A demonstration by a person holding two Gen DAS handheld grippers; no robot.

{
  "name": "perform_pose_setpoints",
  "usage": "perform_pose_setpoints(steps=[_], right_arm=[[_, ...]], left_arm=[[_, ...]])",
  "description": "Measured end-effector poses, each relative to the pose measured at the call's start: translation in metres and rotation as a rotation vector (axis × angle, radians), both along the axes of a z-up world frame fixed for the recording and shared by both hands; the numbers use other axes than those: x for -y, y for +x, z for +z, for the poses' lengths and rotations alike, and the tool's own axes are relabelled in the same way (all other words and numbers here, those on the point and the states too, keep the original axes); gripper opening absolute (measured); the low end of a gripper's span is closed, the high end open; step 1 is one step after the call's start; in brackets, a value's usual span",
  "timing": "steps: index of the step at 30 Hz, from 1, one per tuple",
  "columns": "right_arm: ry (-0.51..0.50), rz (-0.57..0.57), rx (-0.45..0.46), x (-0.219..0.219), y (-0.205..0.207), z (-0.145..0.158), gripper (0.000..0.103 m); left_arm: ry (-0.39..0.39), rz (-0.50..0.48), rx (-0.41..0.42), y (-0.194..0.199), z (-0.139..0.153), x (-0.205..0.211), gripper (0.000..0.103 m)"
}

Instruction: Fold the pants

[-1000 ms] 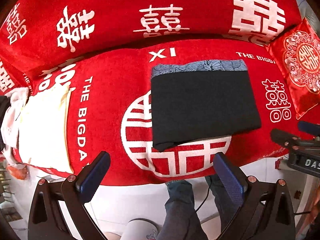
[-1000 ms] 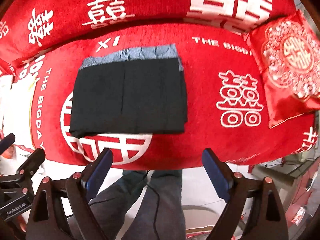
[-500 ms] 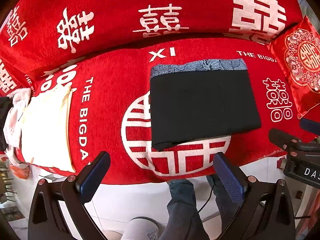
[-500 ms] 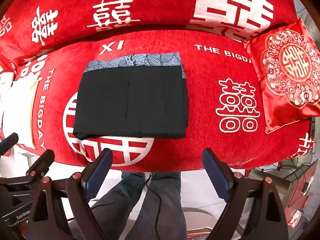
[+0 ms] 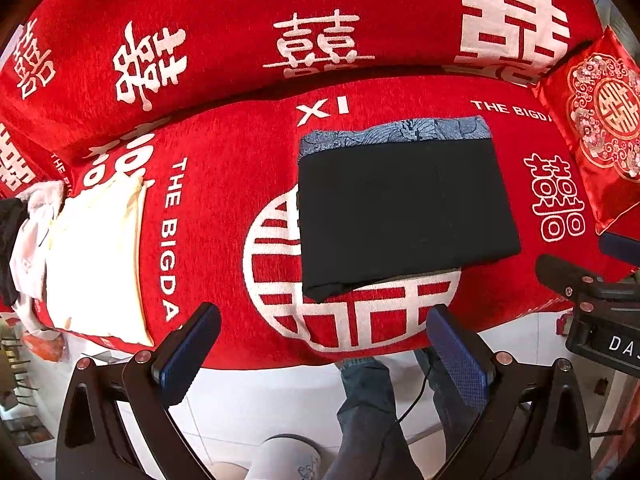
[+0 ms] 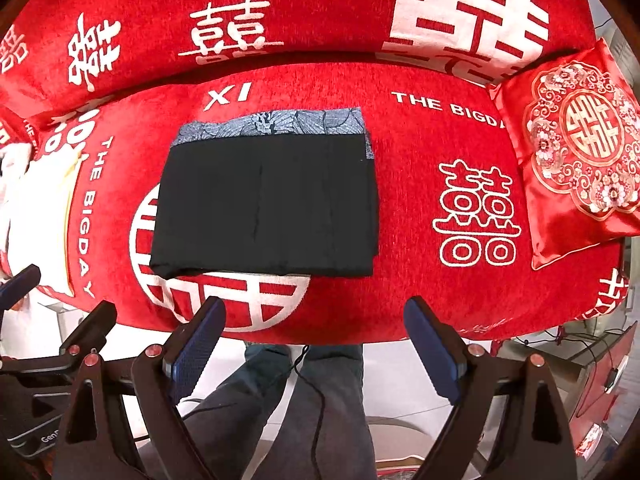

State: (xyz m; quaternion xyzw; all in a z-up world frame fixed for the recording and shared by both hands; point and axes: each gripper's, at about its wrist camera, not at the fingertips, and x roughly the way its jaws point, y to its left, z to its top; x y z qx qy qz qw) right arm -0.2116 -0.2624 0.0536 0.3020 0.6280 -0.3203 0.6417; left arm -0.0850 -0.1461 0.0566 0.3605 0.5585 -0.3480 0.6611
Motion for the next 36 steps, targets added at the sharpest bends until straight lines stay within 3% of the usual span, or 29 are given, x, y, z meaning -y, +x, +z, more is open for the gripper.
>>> perform_pose_setpoints(steps=[36], right_arm=[[0.002, -0.001, -0.003, -0.0026, 0.0037, 0.0026, 0.092]], left_arm=[[-0.010, 0.012, 0.000, 0.0026, 0.0039, -0.0003, 0.103]])
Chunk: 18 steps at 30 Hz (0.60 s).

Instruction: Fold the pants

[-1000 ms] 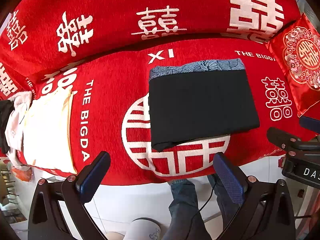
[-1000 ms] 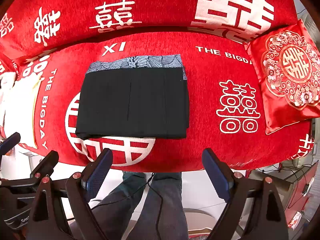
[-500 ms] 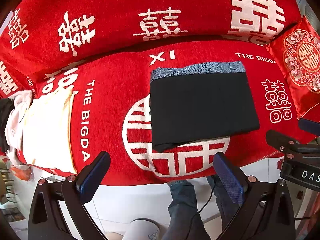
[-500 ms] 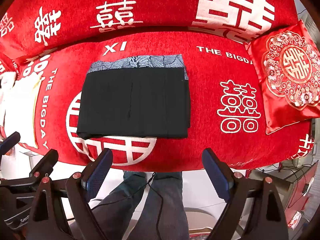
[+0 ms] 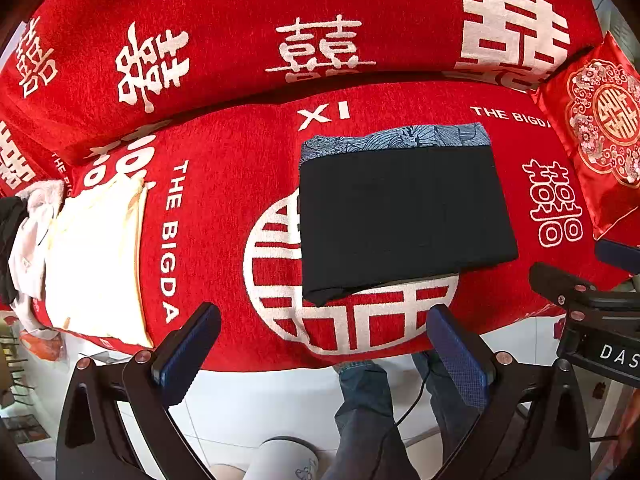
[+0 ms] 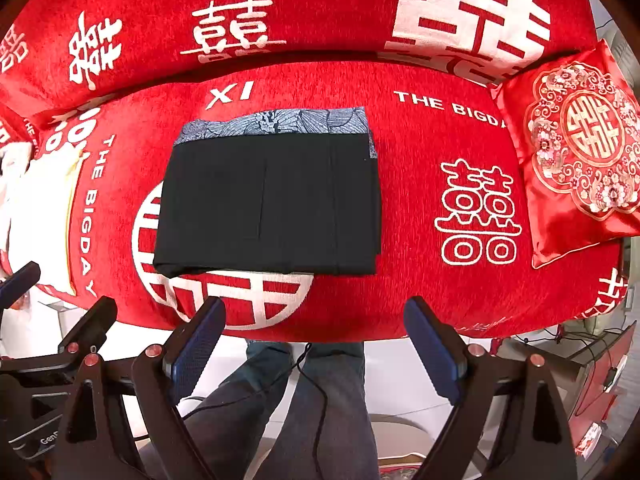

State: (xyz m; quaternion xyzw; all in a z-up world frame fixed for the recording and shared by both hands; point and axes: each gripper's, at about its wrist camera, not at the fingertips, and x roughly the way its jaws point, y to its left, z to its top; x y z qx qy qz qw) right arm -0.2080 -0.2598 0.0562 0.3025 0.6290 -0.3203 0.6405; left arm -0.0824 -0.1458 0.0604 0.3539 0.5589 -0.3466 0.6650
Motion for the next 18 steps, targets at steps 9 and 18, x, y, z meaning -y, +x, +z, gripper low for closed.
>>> perform_pose_setpoints(steps=[9, 18], right_arm=[[0.005, -0.002, -0.002, 0.0021, -0.0015, -0.0019, 0.092], [0.006, 0.001, -0.003, 0.0028, -0.0011, -0.0023, 0.092]], left_arm=[[0.001, 0.001, -0.006, -0.0003, 0.0001, 0.0027, 0.103], [-0.001, 0.002, -0.009, -0.0019, -0.0010, 0.0053, 0.103]])
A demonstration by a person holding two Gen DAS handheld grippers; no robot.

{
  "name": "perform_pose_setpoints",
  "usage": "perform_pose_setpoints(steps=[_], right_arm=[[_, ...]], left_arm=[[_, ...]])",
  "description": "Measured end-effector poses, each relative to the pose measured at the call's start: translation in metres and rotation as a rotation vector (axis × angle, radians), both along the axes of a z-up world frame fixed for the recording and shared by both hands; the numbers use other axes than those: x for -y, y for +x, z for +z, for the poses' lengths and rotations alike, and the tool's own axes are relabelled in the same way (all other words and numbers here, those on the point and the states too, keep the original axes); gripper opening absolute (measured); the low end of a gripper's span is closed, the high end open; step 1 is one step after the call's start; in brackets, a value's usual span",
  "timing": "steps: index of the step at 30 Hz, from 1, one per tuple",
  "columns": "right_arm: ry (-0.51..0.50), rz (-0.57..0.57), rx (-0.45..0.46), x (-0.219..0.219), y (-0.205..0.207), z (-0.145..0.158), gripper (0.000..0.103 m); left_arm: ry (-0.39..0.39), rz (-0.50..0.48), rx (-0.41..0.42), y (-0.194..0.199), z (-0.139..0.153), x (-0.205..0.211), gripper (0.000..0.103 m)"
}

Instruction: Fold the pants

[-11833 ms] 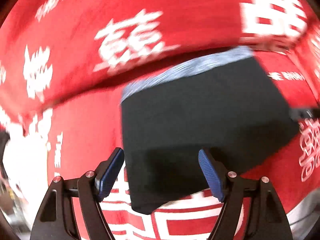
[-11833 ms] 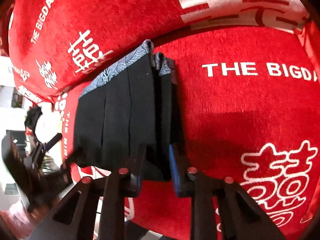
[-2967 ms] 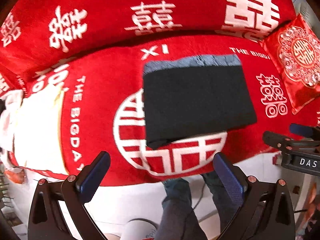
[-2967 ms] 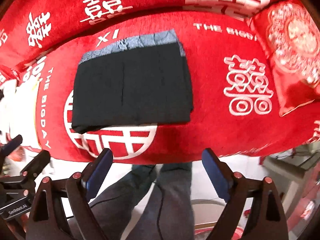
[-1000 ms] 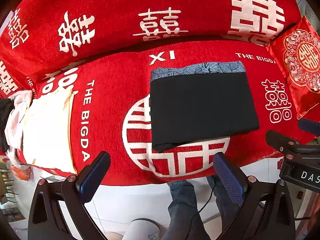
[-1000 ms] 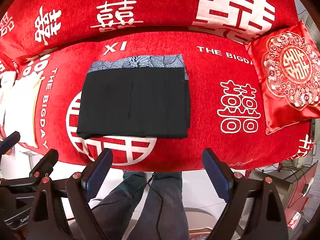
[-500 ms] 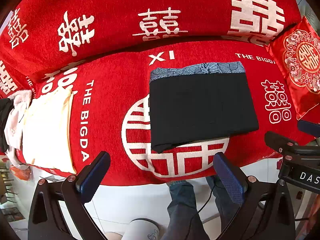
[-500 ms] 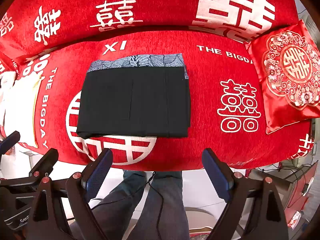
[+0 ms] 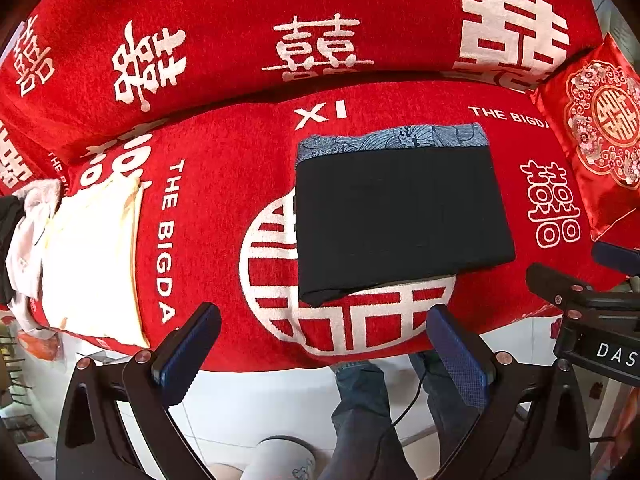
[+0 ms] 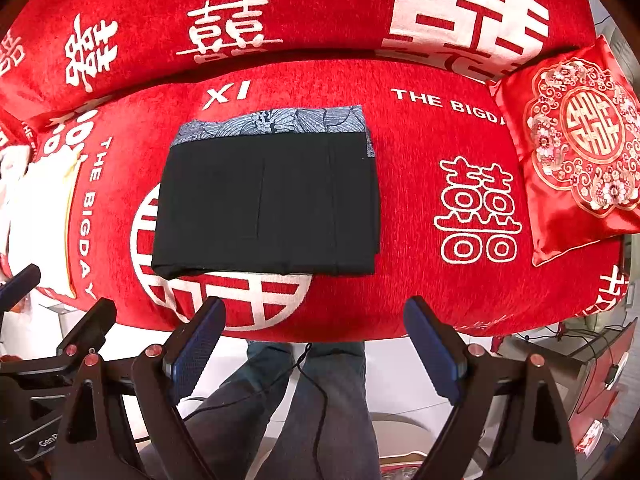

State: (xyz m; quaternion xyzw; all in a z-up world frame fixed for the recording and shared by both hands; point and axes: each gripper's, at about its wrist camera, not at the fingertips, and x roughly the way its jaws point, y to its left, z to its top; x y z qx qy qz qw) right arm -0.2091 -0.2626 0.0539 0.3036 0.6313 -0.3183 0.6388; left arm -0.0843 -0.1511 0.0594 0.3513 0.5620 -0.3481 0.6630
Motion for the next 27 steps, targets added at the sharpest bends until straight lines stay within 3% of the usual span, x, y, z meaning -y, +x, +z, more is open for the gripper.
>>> perform_pose_setpoints(steps=[27], right_arm=[[0.003, 0.005, 0.001, 0.0016, -0.0006, -0.0019, 0.092]], left_arm=[[-0.025, 0.004, 0.011, 0.0018, 0.0037, 0.0005, 0.103]])
